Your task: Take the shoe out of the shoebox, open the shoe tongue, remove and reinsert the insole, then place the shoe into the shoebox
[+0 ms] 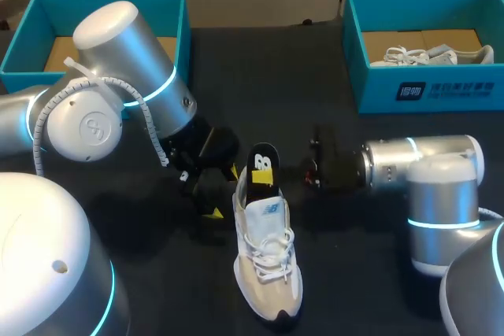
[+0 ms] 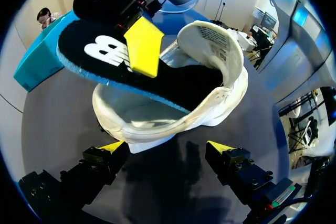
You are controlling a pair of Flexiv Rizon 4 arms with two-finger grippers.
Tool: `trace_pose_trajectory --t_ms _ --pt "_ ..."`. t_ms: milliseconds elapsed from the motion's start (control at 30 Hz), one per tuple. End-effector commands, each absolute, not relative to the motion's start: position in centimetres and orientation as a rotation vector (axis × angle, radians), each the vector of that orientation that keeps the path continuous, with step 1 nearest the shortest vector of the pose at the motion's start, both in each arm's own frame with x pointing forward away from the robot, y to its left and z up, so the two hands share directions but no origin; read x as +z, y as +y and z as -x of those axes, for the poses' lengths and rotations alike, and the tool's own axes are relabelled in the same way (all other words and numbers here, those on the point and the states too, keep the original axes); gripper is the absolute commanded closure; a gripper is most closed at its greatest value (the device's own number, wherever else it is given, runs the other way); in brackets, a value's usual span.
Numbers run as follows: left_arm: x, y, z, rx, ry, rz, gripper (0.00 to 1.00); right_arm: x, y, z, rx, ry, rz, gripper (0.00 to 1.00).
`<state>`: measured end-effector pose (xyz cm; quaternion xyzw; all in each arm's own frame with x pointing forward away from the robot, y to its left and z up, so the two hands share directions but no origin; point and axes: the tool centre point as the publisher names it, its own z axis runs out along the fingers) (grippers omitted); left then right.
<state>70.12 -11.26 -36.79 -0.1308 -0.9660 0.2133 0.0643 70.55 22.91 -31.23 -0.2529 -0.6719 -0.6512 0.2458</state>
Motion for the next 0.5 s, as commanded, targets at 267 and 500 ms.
trace_pose_trajectory --t_ms 267,500 --pt "-36.73 -11.31 -70.06 0.639 -2.920 0.395 0.00 -31.73 23.31 -70.44 -1.746 -1.824 0.710 1.00" --pt "-36.73 -11.31 -70.06 0.639 -2.920 0.395 0.00 -31.79 23.31 -70.42 -1.735 -1.822 0.713 1.00"
